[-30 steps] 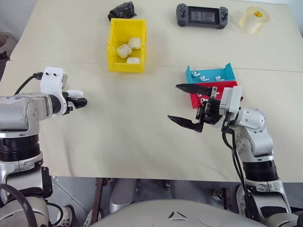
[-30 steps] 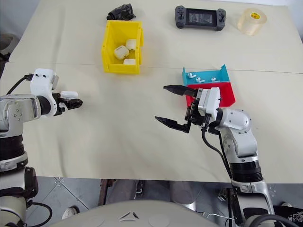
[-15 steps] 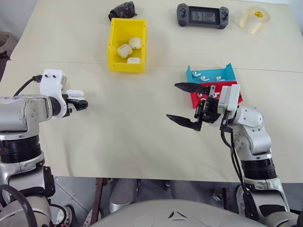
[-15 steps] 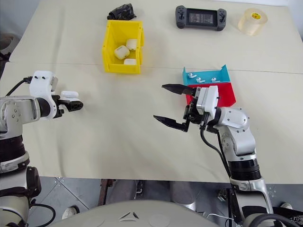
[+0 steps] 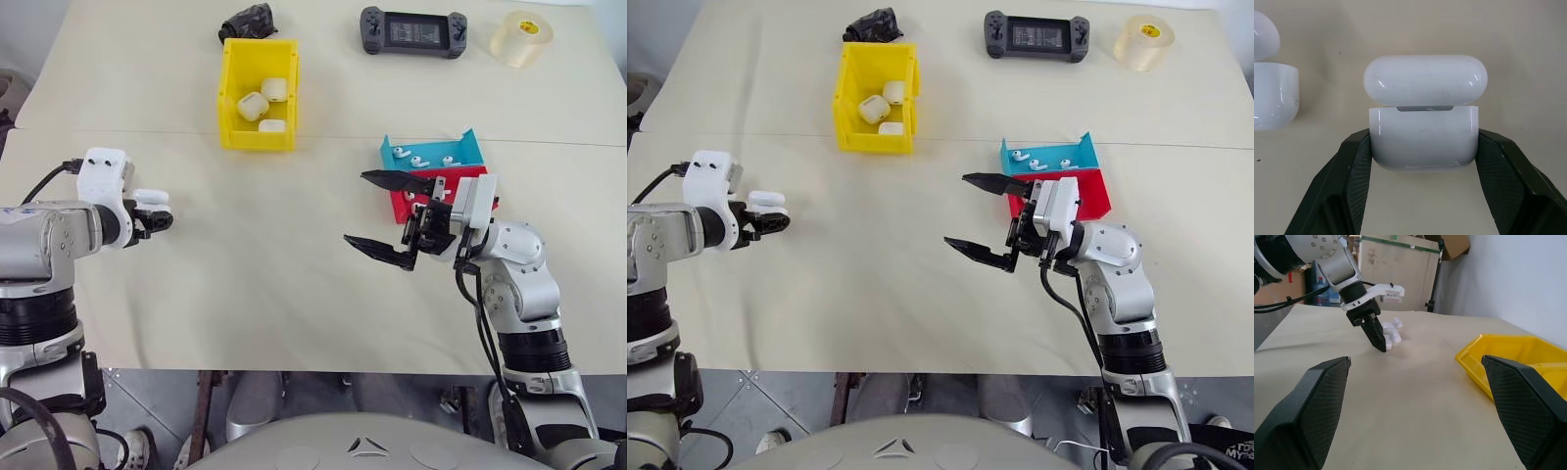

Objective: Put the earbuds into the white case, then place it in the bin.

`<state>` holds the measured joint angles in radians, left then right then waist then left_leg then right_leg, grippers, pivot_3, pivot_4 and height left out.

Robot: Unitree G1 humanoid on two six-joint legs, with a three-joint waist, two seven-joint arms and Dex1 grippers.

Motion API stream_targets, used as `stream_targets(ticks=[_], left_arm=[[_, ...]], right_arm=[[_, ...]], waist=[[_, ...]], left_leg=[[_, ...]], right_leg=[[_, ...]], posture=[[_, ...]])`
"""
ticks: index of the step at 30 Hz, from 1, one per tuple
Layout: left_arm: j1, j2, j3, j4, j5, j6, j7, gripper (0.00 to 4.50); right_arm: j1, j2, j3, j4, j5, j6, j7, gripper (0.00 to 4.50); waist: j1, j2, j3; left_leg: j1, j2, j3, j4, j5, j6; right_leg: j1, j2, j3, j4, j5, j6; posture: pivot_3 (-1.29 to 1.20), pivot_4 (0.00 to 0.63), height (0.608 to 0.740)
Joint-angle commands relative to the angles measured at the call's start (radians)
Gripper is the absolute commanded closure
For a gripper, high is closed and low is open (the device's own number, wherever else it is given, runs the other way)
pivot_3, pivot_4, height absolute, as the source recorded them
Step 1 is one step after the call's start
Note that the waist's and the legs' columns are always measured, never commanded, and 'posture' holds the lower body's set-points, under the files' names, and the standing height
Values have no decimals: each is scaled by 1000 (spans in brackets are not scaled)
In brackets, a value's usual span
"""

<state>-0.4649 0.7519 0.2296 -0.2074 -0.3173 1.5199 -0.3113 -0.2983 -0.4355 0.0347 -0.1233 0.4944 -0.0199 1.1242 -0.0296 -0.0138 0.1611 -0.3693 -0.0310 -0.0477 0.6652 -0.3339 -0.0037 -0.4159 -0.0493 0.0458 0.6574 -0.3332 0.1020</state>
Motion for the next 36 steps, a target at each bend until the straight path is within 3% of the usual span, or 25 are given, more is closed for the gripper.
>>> stream_targets(ticks=[1, 4, 8, 11, 14, 18, 26, 32, 36], left_arm=[[79, 14, 71, -92, -40, -168, -88, 1727], [170, 6, 159, -170, -94, -333, -189, 1727], [366, -42, 265, -286, -186, -790, -492, 1727], [419, -98, 255, -321, -245, -934, -580, 1727], [432, -139, 183, -328, -250, -1036, -622, 1727], [386, -266, 11, -278, -207, -1245, -674, 1727], [322, -415, -237, -122, -114, -1492, -731, 1727], [291, -551, -350, -59, -5, -1630, -615, 1727], [316, -593, -392, -70, 5, -1669, -581, 1727]], right_arm=[[-7, -24, -23, -19, 19, -4, 18, 0], [-6, -52, -40, -13, 26, 4, 29, 0], [-8, -126, -81, 1, 38, 35, 53, 0], [-11, -200, -118, 28, 45, 64, 84, 0], [-4, -284, -162, 71, 42, 94, 111, 0], [16, -419, -222, 207, -32, 38, 161, 0], [10, -553, -195, 357, -160, 26, 188, 0], [-61, -571, -134, 405, -243, 62, 169, 0], [-118, -578, -92, 412, -275, 89, 194, 0]], waist=[[1, 0, 0], [4, 0, 0], [5, 1, 1], [10, 2, 2], [24, 3, 2], [41, 5, 4], [29, 7, 4], [29, 8, 5], [30, 8, 5]], left_leg=[[0, 0, 0, 0, 0, 0], [-1, 0, 0, 0, 0, 0], [-2, 0, 0, -1, -1, 1], [-2, 0, 0, -1, -1, 1], [-1, 0, -1, 0, -1, 2], [-1, -2, 0, 1, -1, 4], [-1, -2, 3, 1, -2, 6], [0, -1, 3, 4, -2, 6], [-1, -1, 3, 5, -2, 6]], right_leg=[[0, 0, 0, 0, 0, 0], [-1, -1, 0, -1, 0, 0], [0, -2, -1, -6, 0, -1], [3, -5, -5, -14, 0, -1], [5, -5, -6, -14, 0, -1], [6, -7, -7, -14, 0, -1], [5, -6, -7, -13, 0, 0], [5, -5, -7, -11, 0, 0], [5, -5, -7, -10, 0, 0]], posture=[[0, 150, 740], [0, 150, 740], [0, 150, 740], [0, 150, 740], [0, 150, 740], [0, 150, 740], [0, 150, 740], [0, 150, 740], [0, 150, 740]])
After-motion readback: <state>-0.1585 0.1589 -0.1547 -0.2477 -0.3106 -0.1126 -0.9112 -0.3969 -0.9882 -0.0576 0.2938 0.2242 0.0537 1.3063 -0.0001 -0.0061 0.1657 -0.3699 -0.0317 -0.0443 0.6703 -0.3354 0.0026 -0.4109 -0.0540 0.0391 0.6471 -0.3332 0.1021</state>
